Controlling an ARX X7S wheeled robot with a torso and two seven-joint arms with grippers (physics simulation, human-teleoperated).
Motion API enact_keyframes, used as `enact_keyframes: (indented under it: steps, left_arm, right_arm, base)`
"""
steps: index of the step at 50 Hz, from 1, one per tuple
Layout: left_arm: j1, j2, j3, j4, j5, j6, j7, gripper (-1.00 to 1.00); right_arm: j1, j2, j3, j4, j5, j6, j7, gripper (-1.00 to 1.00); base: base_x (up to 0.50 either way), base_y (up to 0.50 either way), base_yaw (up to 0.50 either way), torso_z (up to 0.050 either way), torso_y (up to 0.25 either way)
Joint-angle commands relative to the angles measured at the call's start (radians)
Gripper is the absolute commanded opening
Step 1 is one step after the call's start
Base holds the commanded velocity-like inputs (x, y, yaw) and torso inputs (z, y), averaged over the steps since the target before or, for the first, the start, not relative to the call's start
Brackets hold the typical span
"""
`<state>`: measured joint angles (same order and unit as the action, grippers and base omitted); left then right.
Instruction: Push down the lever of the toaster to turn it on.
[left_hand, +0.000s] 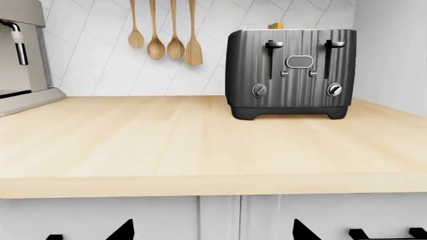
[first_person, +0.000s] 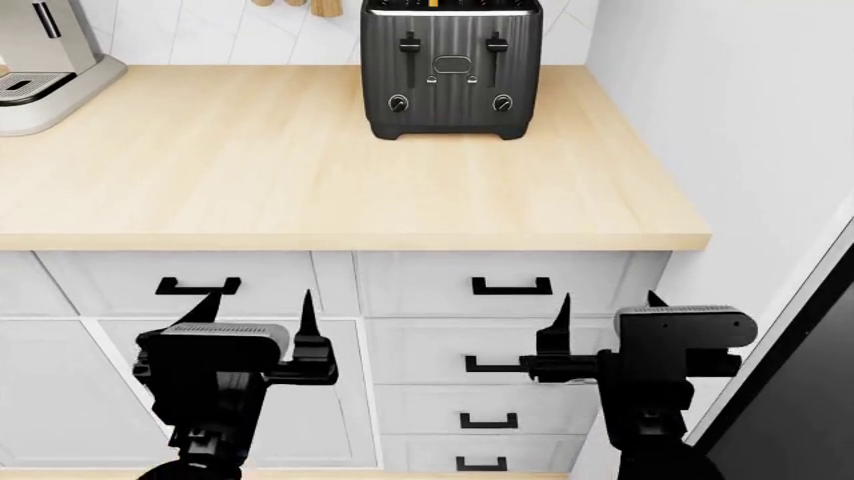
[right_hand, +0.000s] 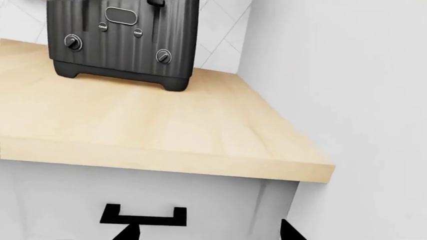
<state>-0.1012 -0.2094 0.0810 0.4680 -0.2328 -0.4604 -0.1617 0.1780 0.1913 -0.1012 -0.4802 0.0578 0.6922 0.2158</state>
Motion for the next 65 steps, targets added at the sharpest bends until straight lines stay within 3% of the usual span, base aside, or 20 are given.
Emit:
enact_keyframes:
  steps: [1, 12, 44, 47, 50, 57, 65]
  left_arm:
    - [-0.097, -0.041, -0.038, 0.143, -0.057, -0.210, -0.032, 1.00]
    - [-0.078, -0.059, -0.009, 0.150, -0.021, -0.166, -0.040, 1.00]
    - [-0.059, -0.086, -0.020, 0.189, -0.031, -0.170, -0.059, 1.00]
    - [-0.072, -0.085, -0.031, 0.205, -0.048, -0.195, -0.063, 1.00]
    - [-0.133, -0.049, -0.112, 0.240, -0.165, -0.353, -0.089, 1.00]
    - [-0.335, -0.069, -0.188, 0.331, -0.289, -0.631, -0.137, 1.00]
    - [-0.427, -0.097, -0.182, 0.352, -0.306, -0.694, -0.151, 1.00]
  right_arm:
    - [0.125, 0.040, 0.012, -0.123, 0.023, 0.280, -0.022, 1.00]
    - [0.087, 0.060, 0.010, -0.163, 0.023, 0.197, -0.030, 1.00]
    - [0.063, 0.050, 0.015, -0.154, 0.042, 0.154, -0.012, 1.00]
    - [0.084, 0.049, 0.028, -0.170, 0.053, 0.202, -0.011, 1.00]
    - [0.134, 0.054, 0.036, -0.210, 0.069, 0.308, -0.015, 1.00]
    - [0.357, 0.066, 0.085, -0.340, 0.150, 0.666, -0.059, 1.00]
    - [0.450, 0.078, 0.106, -0.384, 0.188, 0.721, -0.099, 1.00]
  base:
    - [0.00, 0.00, 0.00, 0.000, 0.000]
    - [0.00, 0.05, 0.00, 0.000, 0.000]
    - [0.00, 0.50, 0.00, 0.000, 0.000]
    - [0.00, 0.00, 0.00, 0.000, 0.000]
    - [0.00, 0.00, 0.00, 0.000, 0.000]
    - [0.00, 0.00, 0.00, 0.000, 0.000]
    - [0.12, 0.00, 0.00, 0.000, 0.000]
